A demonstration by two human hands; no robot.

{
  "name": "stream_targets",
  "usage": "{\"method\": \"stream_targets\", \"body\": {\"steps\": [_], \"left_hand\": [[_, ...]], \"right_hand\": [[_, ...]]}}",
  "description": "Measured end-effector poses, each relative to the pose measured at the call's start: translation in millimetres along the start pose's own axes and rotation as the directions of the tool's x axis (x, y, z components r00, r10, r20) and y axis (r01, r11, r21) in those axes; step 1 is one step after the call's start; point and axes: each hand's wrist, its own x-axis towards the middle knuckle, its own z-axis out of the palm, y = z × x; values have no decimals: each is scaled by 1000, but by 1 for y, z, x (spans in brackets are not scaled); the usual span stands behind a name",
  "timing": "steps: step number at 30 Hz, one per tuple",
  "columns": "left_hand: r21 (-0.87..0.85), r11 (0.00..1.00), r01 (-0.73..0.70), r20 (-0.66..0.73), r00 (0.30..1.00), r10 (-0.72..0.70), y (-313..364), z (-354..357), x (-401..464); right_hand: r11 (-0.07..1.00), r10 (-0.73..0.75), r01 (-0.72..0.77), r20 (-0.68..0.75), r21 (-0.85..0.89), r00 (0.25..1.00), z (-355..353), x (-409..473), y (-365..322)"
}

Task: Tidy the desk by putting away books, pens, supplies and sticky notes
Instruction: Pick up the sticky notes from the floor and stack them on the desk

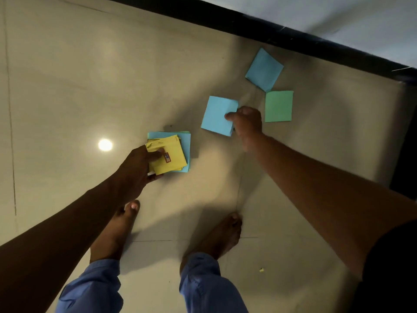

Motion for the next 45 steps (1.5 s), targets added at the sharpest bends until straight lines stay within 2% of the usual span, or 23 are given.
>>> {"method": "stream_targets", "body": {"steps": [3,6,10,15,23,33,37,40,42,45], "left_hand": [[-107,993,47,37,998,-43,3,11,-3],[-208,975,83,80,994,-68,7,19,-6],[-277,955,103,95,992,-79,10,22,-4],[-298,949,104,132,989,-67,10,22,-4],[-301,950,85,135,990,-46,8,20,-6],[-326,943,69,154,988,-19,8,12,-7],[-328,943,55,153,988,-5,9,9,-9],[-315,948,45,156,988,5,9,7,-10],[-313,949,45,158,987,5,9,7,-8],[-295,955,33,123,992,4,7,7,-3]], "right_hand": [[938,130,-156,103,308,986,0,-29,17],[856,180,-239,169,458,969,5,-59,29],[680,199,-317,250,662,948,11,-82,40],[585,92,-327,341,742,936,14,-97,44],[490,79,-389,404,780,911,27,-120,38],[532,2,-413,487,739,874,50,-139,30],[569,14,-437,523,697,852,57,-142,29],[654,39,-422,529,628,848,55,-139,30],[747,63,-356,473,562,879,50,-132,30],[928,29,-112,232,355,972,36,-107,38]]}}
